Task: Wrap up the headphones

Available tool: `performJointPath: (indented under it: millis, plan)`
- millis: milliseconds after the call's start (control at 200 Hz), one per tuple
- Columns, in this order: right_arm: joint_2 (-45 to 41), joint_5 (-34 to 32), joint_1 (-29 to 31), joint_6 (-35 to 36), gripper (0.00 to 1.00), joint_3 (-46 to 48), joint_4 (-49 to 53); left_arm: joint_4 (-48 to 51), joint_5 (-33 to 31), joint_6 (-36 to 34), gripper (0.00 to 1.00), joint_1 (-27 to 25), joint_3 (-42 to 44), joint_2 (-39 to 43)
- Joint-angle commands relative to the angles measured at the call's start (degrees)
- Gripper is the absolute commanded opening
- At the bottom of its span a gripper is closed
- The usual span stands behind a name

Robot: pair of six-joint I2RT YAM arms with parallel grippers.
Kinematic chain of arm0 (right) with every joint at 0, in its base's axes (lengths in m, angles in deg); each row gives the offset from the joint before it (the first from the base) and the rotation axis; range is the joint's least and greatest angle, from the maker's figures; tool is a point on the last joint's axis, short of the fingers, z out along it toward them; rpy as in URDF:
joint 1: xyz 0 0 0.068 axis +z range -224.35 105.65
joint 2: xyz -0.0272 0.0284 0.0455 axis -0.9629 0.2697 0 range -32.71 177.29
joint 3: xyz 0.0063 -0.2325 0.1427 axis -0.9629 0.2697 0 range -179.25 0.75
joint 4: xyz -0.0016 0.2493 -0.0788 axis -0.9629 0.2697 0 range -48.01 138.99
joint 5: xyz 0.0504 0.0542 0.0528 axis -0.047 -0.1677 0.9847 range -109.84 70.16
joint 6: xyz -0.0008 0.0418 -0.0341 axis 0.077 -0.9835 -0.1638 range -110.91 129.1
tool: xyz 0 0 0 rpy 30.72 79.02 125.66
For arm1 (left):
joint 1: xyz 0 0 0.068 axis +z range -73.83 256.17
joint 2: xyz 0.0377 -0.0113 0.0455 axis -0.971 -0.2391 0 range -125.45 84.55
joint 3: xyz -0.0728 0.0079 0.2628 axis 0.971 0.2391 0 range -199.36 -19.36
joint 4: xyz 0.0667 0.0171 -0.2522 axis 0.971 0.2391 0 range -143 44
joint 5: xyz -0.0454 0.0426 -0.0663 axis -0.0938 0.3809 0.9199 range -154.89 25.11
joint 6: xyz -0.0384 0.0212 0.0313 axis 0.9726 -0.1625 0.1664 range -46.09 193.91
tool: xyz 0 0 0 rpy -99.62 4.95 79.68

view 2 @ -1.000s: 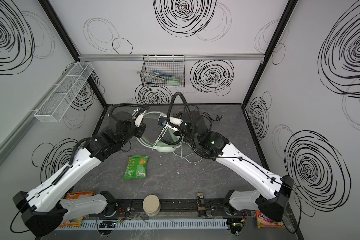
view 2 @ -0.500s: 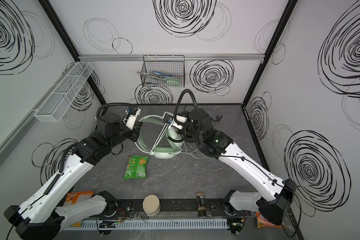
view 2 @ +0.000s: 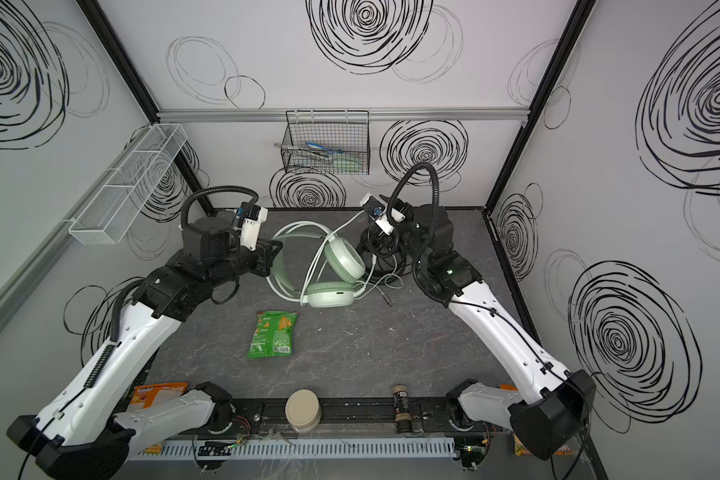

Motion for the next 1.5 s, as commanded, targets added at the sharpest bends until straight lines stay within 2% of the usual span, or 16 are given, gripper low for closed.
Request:
performJointPath:
  millis: [0, 225, 510, 800, 1056, 1186, 1301, 1386, 1496]
  plan:
    - [1.88, 4.43, -3.25, -6.9, 0.48, 2.61, -9.31, -0.88, 5.58, 3.48, 0.0, 1.25, -5.9, -0.18]
    - [3.23, 8.35, -5.79, -14.06, 0.48, 6.22, -15.96, -0.78, 10.31, 4.86, 0.0, 1.92, -11.89, -1.79]
    - [6.55, 13.97, -5.61, -23.24, 0.52, 11.73, -22.92, 1.53, 13.9, 6.6, 0.0, 3.56, -20.86, -5.42]
    - [8.87, 14.19, -4.32, -28.48, 0.39, 16.0, -27.52, 0.15, 16.31, 10.42, 0.0, 6.44, -26.51, -7.13]
    - [8.68, 13.3, -0.2, -28.79, 0.23, 18.74, -27.14, -6.14, 14.09, 15.69, 0.0, 8.27, -26.92, -7.4]
    - [7.76, 12.83, 1.85, -29.8, 0.23, 20.95, -27.67, -10.6, 15.42, 18.94, 0.0, 9.26, -26.77, -8.16]
    - [6.49, 12.24, 3.83, -30.24, 0.27, 22.05, -27.99, -17.31, 14.67, 23.53, 0.0, 9.27, -23.31, -6.95]
    - [5.42, 12.27, 5.24, -30.18, 0.24, 22.2, -27.04, -20.77, 11.74, 26.43, 0.0, 9.1, -21.12, -6.24]
    - [3.96, 12.58, 7.27, -30.12, 0.15, 22.33, -24.91, -21.08, 5.85, 27.51, 0.0, 8.8, -20.31, -6.41]
